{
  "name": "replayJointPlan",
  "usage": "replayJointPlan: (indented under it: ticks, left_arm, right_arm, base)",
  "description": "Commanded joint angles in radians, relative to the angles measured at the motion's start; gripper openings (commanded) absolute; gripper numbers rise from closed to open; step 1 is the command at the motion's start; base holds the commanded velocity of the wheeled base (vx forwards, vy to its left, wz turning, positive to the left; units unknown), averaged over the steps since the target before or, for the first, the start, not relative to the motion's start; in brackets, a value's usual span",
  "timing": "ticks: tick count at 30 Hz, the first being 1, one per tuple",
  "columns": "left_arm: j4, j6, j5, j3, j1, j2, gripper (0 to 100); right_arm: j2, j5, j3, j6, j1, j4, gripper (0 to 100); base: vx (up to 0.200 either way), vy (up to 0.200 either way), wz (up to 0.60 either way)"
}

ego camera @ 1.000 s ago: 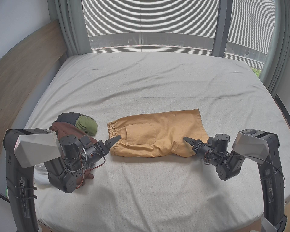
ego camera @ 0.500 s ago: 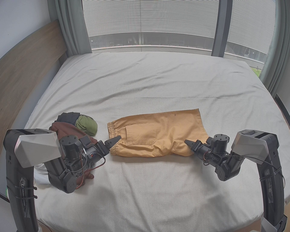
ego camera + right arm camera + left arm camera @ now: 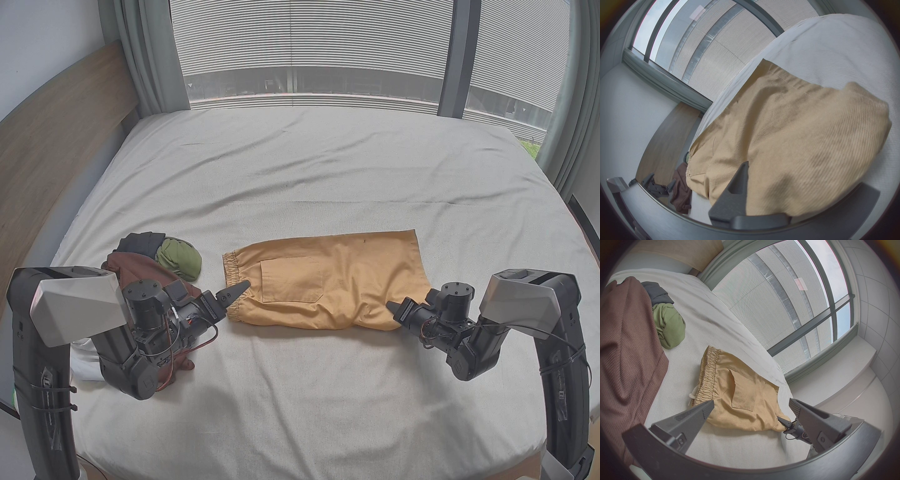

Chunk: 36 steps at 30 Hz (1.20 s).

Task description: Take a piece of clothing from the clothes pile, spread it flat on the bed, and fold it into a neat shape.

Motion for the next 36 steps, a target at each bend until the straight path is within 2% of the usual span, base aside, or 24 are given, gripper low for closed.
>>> replayJointPlan:
  ticks: [1,6,11,21,26,32,36]
  left_arm:
    - [-0.001,-0.001,-0.002,-0.001,0.002,0.000,100]
    - [-0.001,-0.001,-0.001,0.000,0.001,-0.005,100]
    - [-0.001,-0.001,-0.001,0.002,0.002,-0.006,100]
    - [-0.001,-0.001,-0.002,0.002,0.002,-0.005,100]
    - [-0.001,-0.001,-0.002,0.002,0.001,-0.003,100]
    - [-0.001,-0.001,-0.002,0.002,0.001,-0.001,100]
    - [-0.001,-0.001,-0.002,0.002,-0.001,-0.003,100]
  right_arm:
    - [-0.090,0.002,0.093,-0.038,-0.002,0.015,0]
    - [-0.150,0.000,0.170,-0.110,-0.006,0.058,0]
    - [-0.202,0.002,0.254,-0.119,-0.003,0.082,0]
    - [-0.250,0.000,0.438,-0.191,-0.005,0.072,0]
    - [-0.283,-0.001,0.536,-0.194,-0.005,0.067,0]
    - [-0.279,-0.006,0.641,-0.197,-0.008,-0.022,0]
    - [-0.257,-0.049,0.699,-0.199,-0.008,-0.079,0]
  base:
    - [0.000,0.000,0.00]
    - [0.000,0.000,0.00]
    - [0.000,0.000,0.00]
    - [0.000,0.000,0.00]
    - [0.000,0.000,0.00]
    - [0.000,0.000,0.00]
    - [0.000,0.000,0.00]
